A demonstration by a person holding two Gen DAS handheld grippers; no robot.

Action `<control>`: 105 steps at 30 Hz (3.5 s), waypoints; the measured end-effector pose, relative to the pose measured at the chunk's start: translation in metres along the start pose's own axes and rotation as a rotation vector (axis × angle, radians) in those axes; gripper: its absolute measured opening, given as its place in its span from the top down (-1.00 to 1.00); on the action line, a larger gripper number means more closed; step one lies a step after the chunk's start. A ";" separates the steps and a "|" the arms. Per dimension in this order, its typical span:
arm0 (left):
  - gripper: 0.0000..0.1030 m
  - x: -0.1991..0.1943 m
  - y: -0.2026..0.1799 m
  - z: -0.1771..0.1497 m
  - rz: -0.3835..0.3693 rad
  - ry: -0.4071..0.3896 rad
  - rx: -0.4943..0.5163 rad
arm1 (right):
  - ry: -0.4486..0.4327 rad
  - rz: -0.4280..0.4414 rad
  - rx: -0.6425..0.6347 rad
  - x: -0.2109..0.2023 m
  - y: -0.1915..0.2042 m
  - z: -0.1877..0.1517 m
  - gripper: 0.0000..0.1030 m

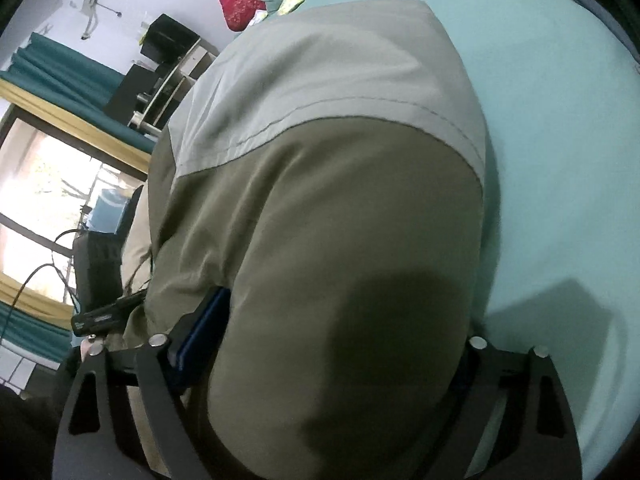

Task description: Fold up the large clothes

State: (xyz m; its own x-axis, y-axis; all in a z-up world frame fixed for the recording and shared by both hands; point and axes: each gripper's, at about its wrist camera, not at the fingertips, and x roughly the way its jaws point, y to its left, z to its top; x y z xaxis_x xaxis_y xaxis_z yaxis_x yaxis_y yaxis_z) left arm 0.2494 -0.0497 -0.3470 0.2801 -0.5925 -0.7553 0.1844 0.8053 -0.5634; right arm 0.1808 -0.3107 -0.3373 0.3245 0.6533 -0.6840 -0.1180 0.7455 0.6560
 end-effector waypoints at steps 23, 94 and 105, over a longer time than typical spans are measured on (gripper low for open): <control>0.64 -0.154 0.013 0.015 -0.108 -0.321 0.085 | -0.308 0.017 -0.358 -0.040 0.210 0.026 0.33; 0.15 -0.275 -0.012 -0.101 0.502 -0.483 -0.060 | -0.121 -0.283 -0.306 0.004 0.222 -0.057 -0.91; 0.15 -0.298 -0.123 -0.107 0.489 -0.622 0.172 | -0.338 -0.358 -0.330 -0.104 0.232 -0.056 -0.91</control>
State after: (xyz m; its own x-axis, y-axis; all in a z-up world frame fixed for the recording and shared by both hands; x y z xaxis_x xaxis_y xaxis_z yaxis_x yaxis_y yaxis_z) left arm 0.0426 0.0264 -0.0884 0.8301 -0.0940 -0.5496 0.0329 0.9922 -0.1201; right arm 0.0671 -0.1983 -0.1323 0.6724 0.3155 -0.6696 -0.2138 0.9488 0.2324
